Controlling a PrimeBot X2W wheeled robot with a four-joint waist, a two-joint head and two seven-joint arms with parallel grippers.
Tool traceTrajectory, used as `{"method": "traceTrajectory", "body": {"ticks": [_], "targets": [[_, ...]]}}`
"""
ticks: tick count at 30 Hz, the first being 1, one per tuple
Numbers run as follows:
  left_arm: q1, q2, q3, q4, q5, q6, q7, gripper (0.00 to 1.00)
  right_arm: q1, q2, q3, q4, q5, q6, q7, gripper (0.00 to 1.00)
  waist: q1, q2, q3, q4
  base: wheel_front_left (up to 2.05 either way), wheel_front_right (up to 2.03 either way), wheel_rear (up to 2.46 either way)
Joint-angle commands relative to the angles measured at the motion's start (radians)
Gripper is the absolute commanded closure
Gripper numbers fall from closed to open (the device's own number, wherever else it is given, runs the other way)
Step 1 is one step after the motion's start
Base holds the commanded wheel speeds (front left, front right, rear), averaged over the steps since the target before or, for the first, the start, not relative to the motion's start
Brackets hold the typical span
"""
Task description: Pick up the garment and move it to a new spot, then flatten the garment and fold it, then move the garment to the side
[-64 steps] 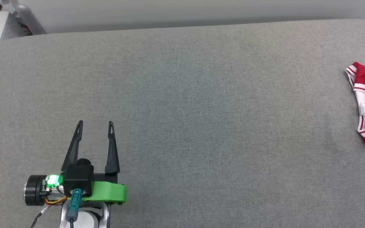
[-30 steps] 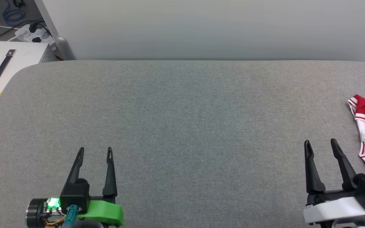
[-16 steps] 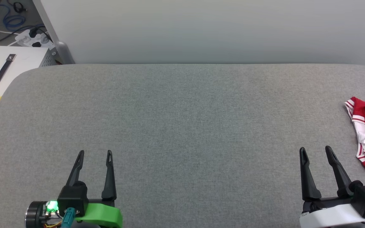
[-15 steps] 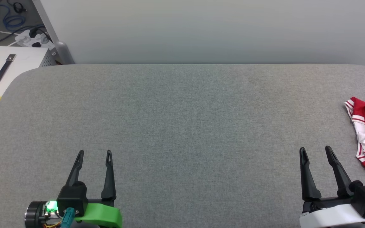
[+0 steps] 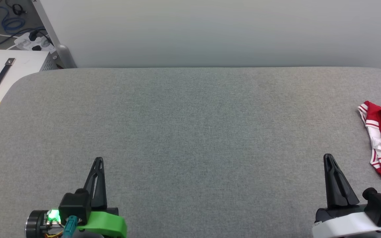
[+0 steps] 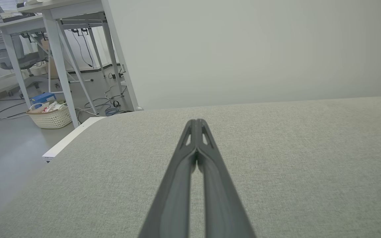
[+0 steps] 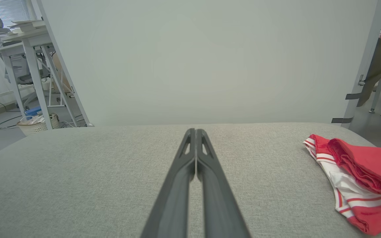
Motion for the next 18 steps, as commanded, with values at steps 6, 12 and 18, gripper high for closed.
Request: {"method": "traceTrajectory", "body": {"ticks": [6,12,18], "targets": [[-0.009,-0.008,0.005,-0.001,0.006,-0.006,0.017,1.00,-0.013,0.002,0.000,0.008,-0.012,0.000,0.015,1.00,0.0000,0.0000,-0.001,-0.003,0.00,0.00,0.00],[-0.012,-0.011,0.008,-0.002,0.008,-0.009,0.029,1.00,-0.019,0.003,0.000,0.013,-0.020,0.000,0.027,1.00,0.0000,0.0000,-0.002,-0.006,0.00,0.00,0.00],[-0.016,-0.015,0.011,-0.002,0.011,-0.012,0.041,1.00,-0.025,0.004,0.000,0.018,-0.028,0.000,0.039,1.00,0.0000,0.0000,-0.004,-0.009,0.00,0.00,0.00]]}}
